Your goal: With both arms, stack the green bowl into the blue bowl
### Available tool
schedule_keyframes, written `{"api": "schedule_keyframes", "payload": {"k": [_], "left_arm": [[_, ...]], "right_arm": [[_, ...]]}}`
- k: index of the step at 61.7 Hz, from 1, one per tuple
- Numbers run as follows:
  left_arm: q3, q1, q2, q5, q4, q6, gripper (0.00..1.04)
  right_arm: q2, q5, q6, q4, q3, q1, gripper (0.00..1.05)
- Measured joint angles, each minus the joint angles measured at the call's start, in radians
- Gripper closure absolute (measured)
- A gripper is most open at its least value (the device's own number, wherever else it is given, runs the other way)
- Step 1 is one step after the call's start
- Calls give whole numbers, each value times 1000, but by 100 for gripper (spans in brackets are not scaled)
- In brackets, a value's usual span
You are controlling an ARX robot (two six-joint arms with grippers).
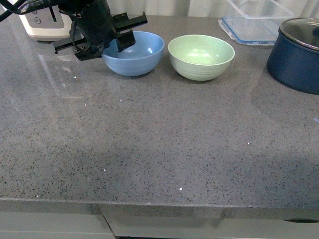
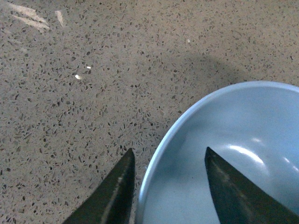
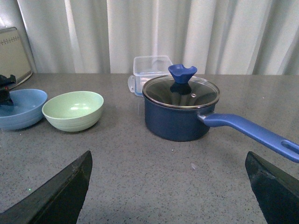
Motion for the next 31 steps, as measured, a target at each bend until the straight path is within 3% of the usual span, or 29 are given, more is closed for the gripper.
{"api": "schedule_keyframes", "payload": {"k": [10, 15, 31], "left_arm": [[-71, 10, -79, -16, 22, -11, 22], [-149, 23, -164, -32, 42, -16, 5], [-459, 29, -438, -93, 125, 68, 7]], "right_arm": [[0, 0, 0, 0, 0, 0, 10], [0, 0, 0, 0, 0, 0, 10], [0, 0, 0, 0, 0, 0, 10]]}}
